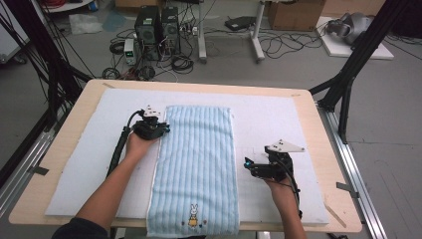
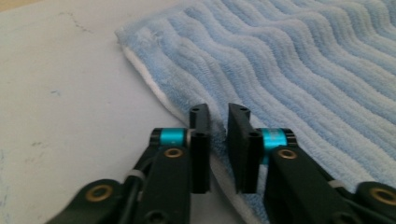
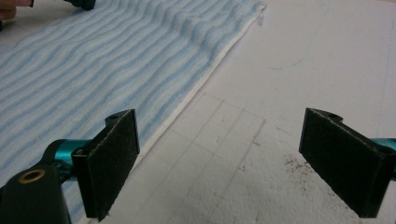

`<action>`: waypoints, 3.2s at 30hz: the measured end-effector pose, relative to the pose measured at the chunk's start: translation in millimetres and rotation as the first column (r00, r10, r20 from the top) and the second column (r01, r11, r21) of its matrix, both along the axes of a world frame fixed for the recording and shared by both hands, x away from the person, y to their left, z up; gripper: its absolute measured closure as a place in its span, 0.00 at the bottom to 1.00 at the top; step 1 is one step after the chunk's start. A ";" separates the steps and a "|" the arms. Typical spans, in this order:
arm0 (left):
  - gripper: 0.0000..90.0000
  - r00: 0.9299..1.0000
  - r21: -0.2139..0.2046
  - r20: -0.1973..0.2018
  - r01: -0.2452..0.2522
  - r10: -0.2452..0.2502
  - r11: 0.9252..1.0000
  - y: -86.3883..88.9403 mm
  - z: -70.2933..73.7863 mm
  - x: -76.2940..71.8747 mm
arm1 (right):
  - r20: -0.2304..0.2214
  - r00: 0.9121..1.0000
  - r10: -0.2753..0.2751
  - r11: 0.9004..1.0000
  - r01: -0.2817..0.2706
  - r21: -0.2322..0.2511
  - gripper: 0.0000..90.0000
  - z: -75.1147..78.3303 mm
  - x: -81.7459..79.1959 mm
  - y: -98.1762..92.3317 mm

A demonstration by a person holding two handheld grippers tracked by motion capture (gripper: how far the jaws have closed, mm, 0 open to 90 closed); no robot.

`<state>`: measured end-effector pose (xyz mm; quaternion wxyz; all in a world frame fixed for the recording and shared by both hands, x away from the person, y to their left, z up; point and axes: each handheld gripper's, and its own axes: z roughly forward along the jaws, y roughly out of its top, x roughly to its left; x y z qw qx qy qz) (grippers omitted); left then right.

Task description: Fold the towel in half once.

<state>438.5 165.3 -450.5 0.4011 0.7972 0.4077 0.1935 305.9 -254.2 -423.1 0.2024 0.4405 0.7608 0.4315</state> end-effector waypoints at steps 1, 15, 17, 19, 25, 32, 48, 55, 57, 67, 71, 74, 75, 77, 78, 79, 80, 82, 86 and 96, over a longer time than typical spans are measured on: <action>0.94 1.000 -0.003 -0.001 0.000 0.000 1.000 0.2 -0.1 0.1 | -0.002 1.000 0.002 1.000 -0.002 -0.002 0.13 0.2 2.3 1.6; 0.95 0.996 -0.137 -0.073 -0.055 0.045 0.989 13.2 -1.3 5.4 | -0.148 0.988 0.040 0.999 -0.045 -0.028 0.16 -9.8 95.2 42.5; 0.95 0.996 -0.134 -0.074 -0.050 0.041 0.990 13.9 -1.2 5.6 | -0.149 0.987 0.056 0.998 -0.061 -0.028 0.26 -9.0 106.3 50.2; 0.95 0.996 -0.135 -0.076 -0.056 0.046 0.989 13.2 -1.2 5.4 | -0.146 0.988 0.049 0.998 -0.055 -0.043 0.36 -10.6 115.7 55.3; 0.95 0.996 -0.134 -0.079 -0.060 0.049 0.989 12.6 -1.5 5.4 | -0.168 0.986 0.000 0.997 -0.014 -0.077 0.63 -15.8 133.5 66.1; 0.96 0.994 -0.145 -0.089 -0.069 0.056 0.987 15.1 -1.4 7.0 | -0.176 0.984 0.034 0.988 -0.060 -0.145 0.94 -16.2 140.1 76.3; 0.96 0.998 -0.319 -0.028 -0.064 0.059 0.945 29.8 26.2 2.5 | -0.040 0.999 0.036 0.999 -0.037 -0.009 0.95 6.1 124.6 65.8; 0.96 1.000 -0.331 0.012 -0.003 0.007 0.944 32.7 34.8 -23.7 | -0.029 0.995 0.094 0.996 -0.094 0.012 0.95 9.4 100.7 60.3; 0.96 1.000 -0.338 0.022 0.014 -0.007 0.941 34.1 36.9 -31.7 | -0.031 0.994 0.107 0.994 -0.107 0.011 0.95 9.5 94.5 58.8; 0.96 0.993 -0.294 0.089 0.095 -0.072 0.951 34.5 39.1 -79.5 | -0.014 0.986 0.167 0.986 -0.167 -0.019 0.95 14.9 55.9 56.7; 0.96 0.993 -0.294 0.082 0.107 -0.087 0.950 36.5 32.4 -94.1 | -0.025 0.983 0.183 0.983 -0.183 -0.022 0.95 11.3 40.1 55.5; 0.96 0.992 -0.292 0.074 0.121 -0.104 0.949 39.0 27.3 -102.3 | -0.041 0.979 0.198 0.979 -0.200 -0.045 0.95 7.7 31.3 56.4; 0.96 0.992 -0.294 0.066 0.123 -0.108 0.948 40.0 25.1 -104.4 | -0.039 0.979 0.202 0.978 -0.203 -0.045 0.95 6.7 28.5 56.7; 0.96 0.992 -0.299 0.052 0.129 -0.119 0.946 41.4 21.2 -108.2 | -0.043 0.977 0.209 0.977 -0.211 -0.042 0.95 4.6 23.9 56.8; 0.96 0.991 -0.297 0.047 0.132 -0.123 0.946 41.6 18.7 -110.7 | -0.047 0.977 0.209 0.977 -0.211 -0.043 0.95 3.7 22.2 56.8; 0.96 0.991 -0.293 0.042 0.136 -0.129 0.947 41.6 17.0 -112.4 | -0.049 0.976 0.214 0.975 -0.216 -0.043 0.95 2.0 20.3 57.1; 0.96 0.991 -0.295 0.036 0.135 -0.131 0.946 41.5 15.9 -113.6 | -0.053 0.975 0.215 0.975 -0.217 -0.047 0.95 0.7 18.7 57.1; 0.96 0.990 -0.289 0.024 0.139 -0.138 0.947 41.3 13.9 -115.7 | -0.062 0.974 0.216 0.975 -0.219 -0.034 0.95 -2.2 15.6 56.8; 0.82 0.995 -0.291 0.004 0.101 -0.104 0.952 42.1 11.5 -115.0 | -0.061 0.977 0.205 0.978 -0.207 -0.030 0.88 -9.2 10.9 55.4; 0.49 1.000 -0.287 0.000 -0.003 0.004 0.958 47.4 13.5 -92.6 | -0.029 0.994 0.108 0.994 -0.108 -0.005 0.50 -5.8 12.1 46.2</action>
